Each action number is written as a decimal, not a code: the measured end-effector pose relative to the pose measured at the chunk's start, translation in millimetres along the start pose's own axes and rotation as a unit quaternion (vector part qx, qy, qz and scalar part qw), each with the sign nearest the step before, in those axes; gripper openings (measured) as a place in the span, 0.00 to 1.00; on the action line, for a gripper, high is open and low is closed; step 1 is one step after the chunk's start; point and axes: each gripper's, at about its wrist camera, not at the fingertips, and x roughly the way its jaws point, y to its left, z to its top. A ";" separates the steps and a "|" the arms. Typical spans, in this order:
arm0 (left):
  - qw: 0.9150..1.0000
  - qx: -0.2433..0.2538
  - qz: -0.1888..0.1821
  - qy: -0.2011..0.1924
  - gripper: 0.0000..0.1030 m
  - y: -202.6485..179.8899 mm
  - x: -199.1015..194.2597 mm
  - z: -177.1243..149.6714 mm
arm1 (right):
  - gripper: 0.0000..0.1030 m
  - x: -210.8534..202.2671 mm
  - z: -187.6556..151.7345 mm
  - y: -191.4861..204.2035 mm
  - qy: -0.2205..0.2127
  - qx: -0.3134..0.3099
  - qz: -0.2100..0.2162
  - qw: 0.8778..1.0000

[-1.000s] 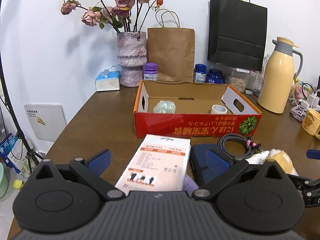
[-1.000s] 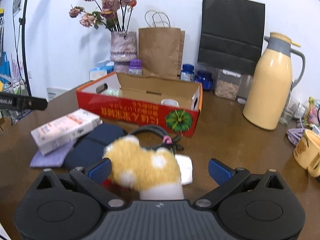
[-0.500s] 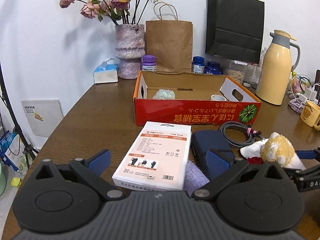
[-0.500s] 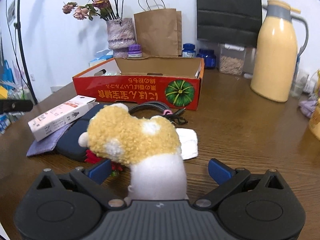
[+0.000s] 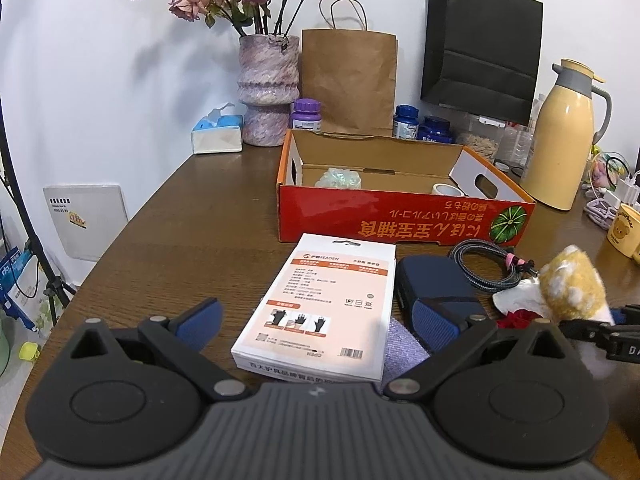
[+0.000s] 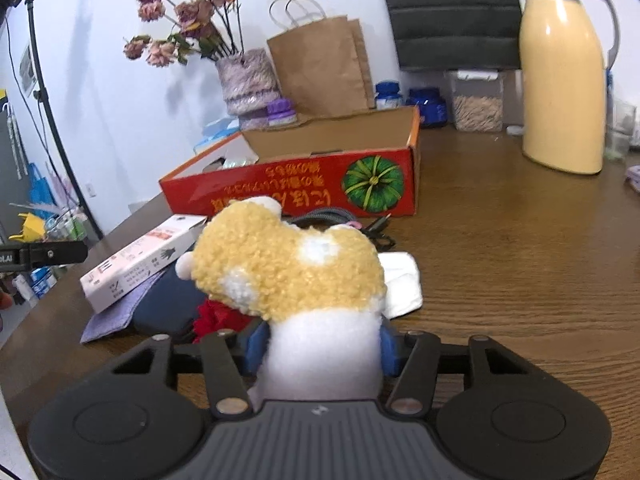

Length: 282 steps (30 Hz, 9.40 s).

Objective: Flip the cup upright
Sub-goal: 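Grasp the yellow-and-white plush toy with the right tool while the left tool approaches the glove package, then grasp the white glove package with the left tool while the right tool holds the plush toy, then carry the glove package and plush toy over the cardboard box with both tools, then open both tools to drop the glove package and plush toy into the box, then move both tools back toward the purple pouch and red rose on the table, then grasp the red rose with the right tool while the left tool grasps the purple pouch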

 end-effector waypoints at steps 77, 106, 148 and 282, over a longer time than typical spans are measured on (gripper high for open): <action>0.997 0.000 -0.050 0.056 0.96 13.6 67.7 11.0 | 0.51 13.4 -0.6 45.3 -0.082 -0.057 -0.165 0.981; 0.995 0.005 -0.059 -0.074 0.96 -33.8 21.2 62.5 | 0.51 18.8 52.3 67.1 -0.118 -0.057 -0.116 0.985; 0.993 -0.034 0.010 -0.111 0.96 -35.2 141.7 155.7 | 0.51 141.5 191.9 53.1 -0.109 -0.031 -0.121 0.986; 0.995 -0.074 0.018 0.066 1.00 6.7 29.9 -14.0 | 0.48 27.8 -8.4 70.1 -0.003 -0.073 0.001 0.997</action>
